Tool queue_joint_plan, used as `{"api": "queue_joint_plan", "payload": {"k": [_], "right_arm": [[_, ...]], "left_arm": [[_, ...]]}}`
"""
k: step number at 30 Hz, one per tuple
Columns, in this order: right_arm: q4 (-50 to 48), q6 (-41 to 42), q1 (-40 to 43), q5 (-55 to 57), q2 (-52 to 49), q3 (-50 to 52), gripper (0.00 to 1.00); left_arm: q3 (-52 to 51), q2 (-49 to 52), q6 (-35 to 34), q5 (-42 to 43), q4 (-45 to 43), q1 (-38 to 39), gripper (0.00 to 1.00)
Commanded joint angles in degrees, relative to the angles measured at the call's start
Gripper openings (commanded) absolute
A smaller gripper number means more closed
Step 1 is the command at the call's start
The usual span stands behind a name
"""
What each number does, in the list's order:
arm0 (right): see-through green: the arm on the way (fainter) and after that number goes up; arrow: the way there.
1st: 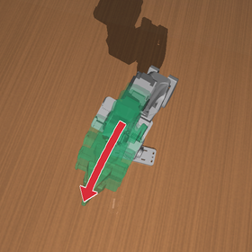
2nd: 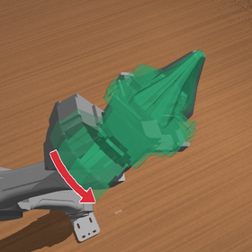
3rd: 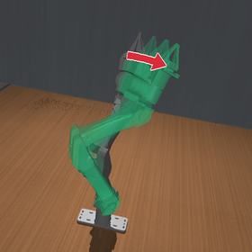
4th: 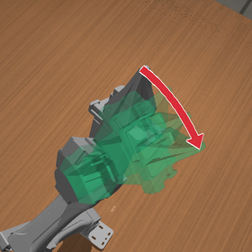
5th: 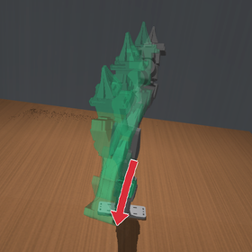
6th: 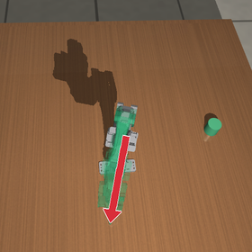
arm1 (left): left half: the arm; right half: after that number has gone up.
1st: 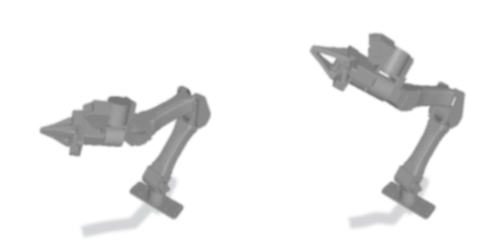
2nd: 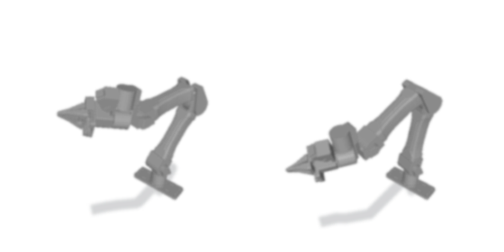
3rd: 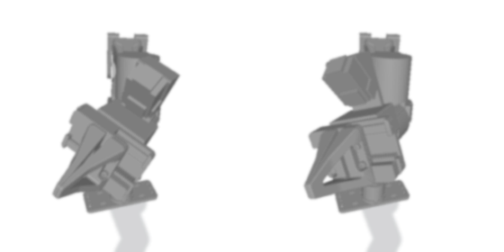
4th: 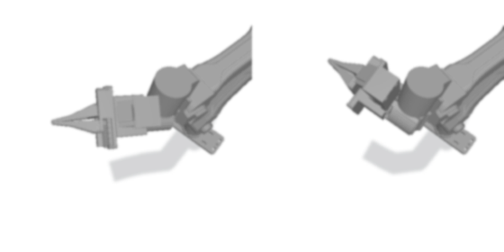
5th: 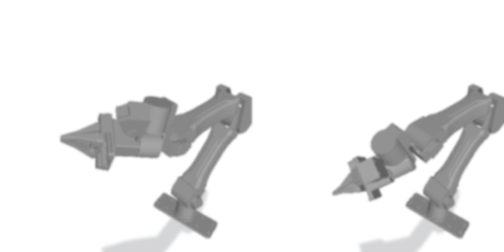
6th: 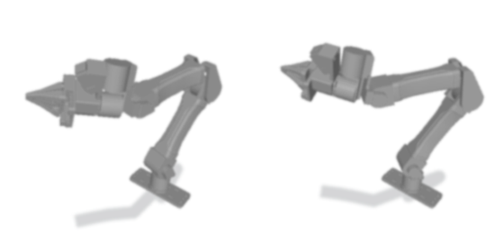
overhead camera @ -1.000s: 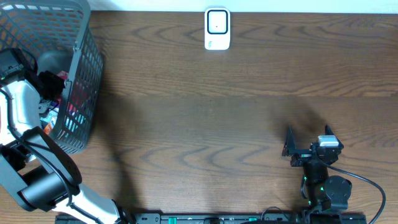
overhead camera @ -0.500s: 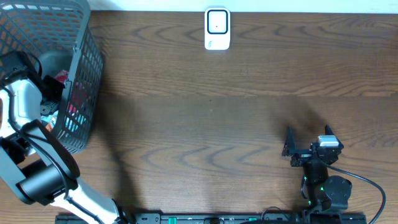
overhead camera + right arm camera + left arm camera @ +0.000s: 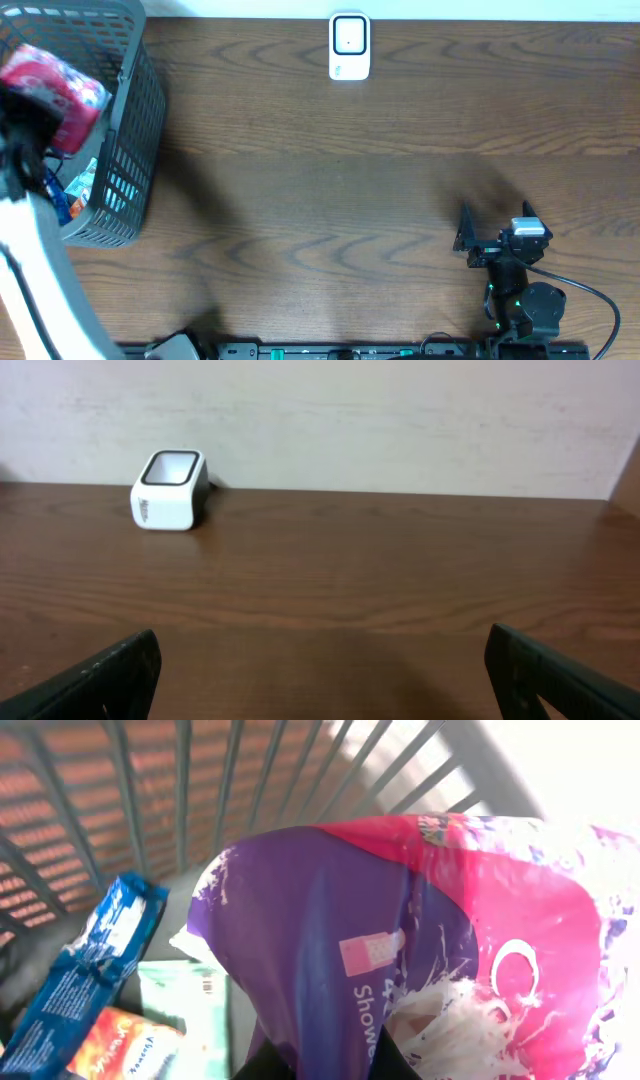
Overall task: Scan the item barcode
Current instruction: 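Lift the box out and place it on the table near the scanner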
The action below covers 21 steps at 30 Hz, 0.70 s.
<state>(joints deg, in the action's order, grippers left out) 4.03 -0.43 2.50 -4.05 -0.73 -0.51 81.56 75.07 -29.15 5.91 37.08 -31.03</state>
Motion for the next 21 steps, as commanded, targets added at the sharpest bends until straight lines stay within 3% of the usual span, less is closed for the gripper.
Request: {"api": "queue_joint_plan", "payload": {"k": [1, 6, 12, 17, 21], "right_arm": [[0.1, 0.8, 0.3, -0.1, 0.2, 0.2, 0.99], [0.1, 0.8, 0.3, -0.1, 0.2, 0.2, 0.99], [0.1, 0.8, 0.3, -0.1, 0.2, 0.2, 0.99], [0.1, 0.8, 0.3, -0.1, 0.2, 0.2, 0.99], [0.1, 0.8, 0.3, -0.1, 0.2, 0.2, 0.99]], "left_arm": [[1.0, -6.5, -6.2, 3.7, -0.2, -0.2, 0.08], [1.0, -15.3, -7.6, 18.1, -2.1, 1.0, 0.07], [0.7, -18.6, -7.6, 28.3, -2.4, 10.6, 0.08], [-0.1, -15.7, -7.6, 28.5, -2.5, 23.2, 0.07], [-0.1, -9.7, -7.6, 23.4, -3.1, 33.9, 0.08]]}}
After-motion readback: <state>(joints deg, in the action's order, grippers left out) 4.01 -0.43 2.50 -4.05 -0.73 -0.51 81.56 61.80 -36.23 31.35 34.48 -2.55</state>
